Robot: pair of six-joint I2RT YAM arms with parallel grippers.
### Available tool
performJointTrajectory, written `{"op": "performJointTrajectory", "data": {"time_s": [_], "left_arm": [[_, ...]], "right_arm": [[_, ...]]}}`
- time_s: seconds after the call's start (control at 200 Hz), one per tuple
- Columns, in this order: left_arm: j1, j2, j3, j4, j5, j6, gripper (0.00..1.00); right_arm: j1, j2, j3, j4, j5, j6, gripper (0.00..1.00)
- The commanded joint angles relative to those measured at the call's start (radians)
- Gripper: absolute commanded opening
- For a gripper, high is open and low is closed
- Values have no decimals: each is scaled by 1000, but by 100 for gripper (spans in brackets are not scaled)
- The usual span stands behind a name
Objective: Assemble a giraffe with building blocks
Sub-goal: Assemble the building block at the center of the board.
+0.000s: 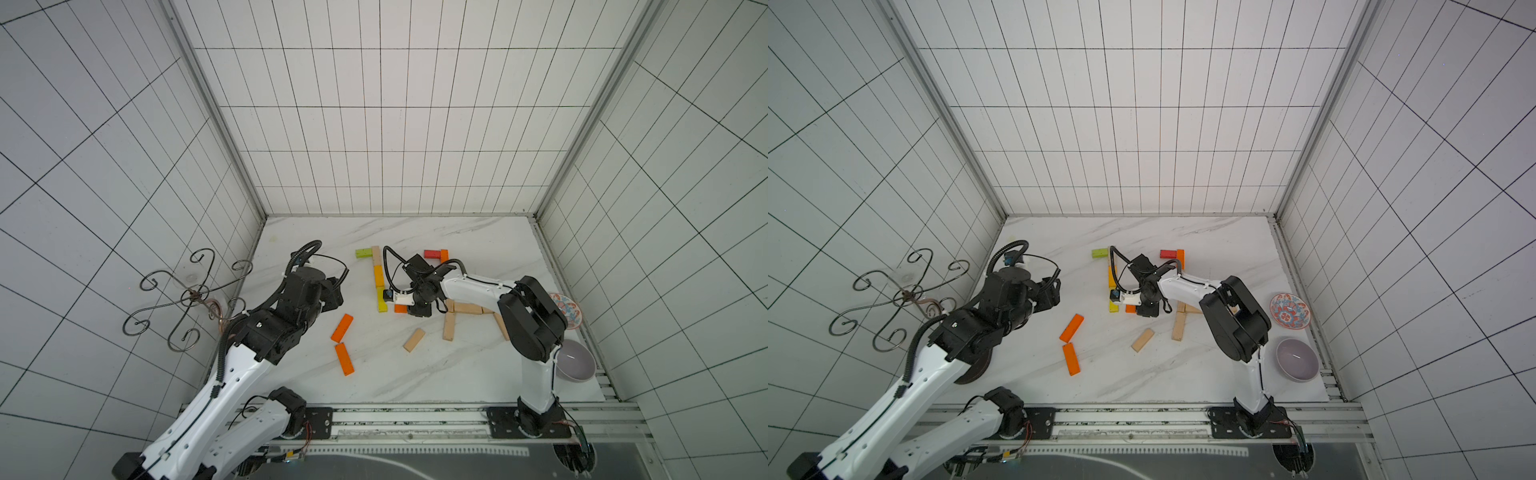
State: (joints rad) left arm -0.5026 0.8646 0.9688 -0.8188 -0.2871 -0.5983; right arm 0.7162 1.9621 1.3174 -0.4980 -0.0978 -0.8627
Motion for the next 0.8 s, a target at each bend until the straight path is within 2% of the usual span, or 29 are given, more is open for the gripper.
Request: {"op": "performJointTrajectory", "data": {"time_s": [0.0, 0.14, 0.54, 0.695, 0.795], "left_arm": [[4, 3, 28, 25, -7, -8, 71], [3, 3, 25, 28, -8, -8, 71], [4, 8, 29, 32, -13, -1, 71], [4, 5, 29, 30, -17, 0, 71], [4, 4, 28, 33, -14, -2, 71]], "right_arm": [[2, 47, 62, -16, 13, -41, 5], [7, 61, 73, -21, 9, -51, 11], [22, 104, 107, -28, -2, -58, 16], [26, 100, 108, -44, 3, -58, 39], [27, 95, 105, -49, 0, -58, 45]]}}
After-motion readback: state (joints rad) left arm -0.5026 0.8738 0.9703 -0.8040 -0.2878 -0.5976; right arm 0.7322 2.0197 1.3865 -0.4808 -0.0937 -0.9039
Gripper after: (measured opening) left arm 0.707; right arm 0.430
